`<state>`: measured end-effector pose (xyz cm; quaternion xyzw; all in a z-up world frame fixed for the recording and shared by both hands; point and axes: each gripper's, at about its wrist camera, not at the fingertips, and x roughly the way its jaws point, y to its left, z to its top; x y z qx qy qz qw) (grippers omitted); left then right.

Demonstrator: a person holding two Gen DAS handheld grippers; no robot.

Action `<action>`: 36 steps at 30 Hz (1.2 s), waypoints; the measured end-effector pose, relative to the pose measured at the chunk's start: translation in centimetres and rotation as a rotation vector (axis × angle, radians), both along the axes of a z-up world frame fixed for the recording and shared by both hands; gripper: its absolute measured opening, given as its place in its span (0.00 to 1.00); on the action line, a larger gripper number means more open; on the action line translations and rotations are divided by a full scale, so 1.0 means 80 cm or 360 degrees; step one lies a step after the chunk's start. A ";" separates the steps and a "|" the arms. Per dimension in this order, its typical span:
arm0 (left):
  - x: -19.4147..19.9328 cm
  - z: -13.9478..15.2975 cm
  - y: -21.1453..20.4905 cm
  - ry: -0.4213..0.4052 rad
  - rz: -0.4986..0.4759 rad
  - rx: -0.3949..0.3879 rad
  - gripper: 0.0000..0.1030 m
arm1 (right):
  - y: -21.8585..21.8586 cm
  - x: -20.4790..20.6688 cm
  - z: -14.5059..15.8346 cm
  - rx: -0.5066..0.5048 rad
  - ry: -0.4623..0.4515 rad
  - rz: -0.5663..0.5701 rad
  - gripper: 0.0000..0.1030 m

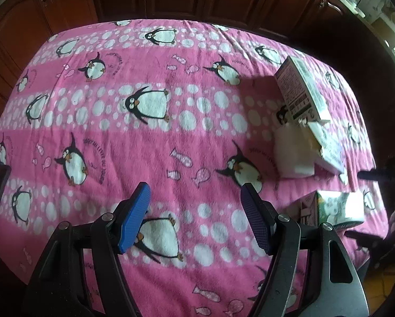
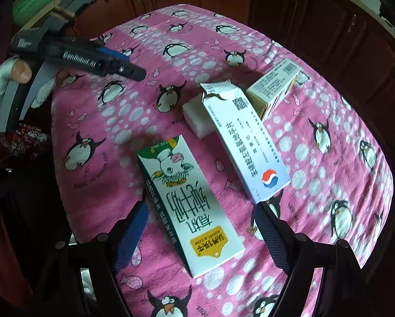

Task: Collect trash
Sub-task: 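Grasp the cow-print milk carton with the right gripper while the left gripper grasps the small barcode box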

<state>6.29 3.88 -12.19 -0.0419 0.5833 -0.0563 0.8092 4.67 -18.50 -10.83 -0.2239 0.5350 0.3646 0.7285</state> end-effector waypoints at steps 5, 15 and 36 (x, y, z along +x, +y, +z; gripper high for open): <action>-0.008 -0.004 -0.003 0.0012 -0.0011 -0.0001 0.68 | 0.022 0.007 -0.003 0.0008 0.0003 0.0041 0.78; -0.008 -0.005 -0.006 0.0015 -0.0017 -0.0048 0.68 | 0.028 -0.010 -0.032 -0.0009 0.0054 -0.0055 0.64; 0.124 0.043 -0.139 -0.0105 -0.0084 -0.0224 0.68 | -0.108 0.073 0.023 0.0426 -0.0117 -0.1109 0.57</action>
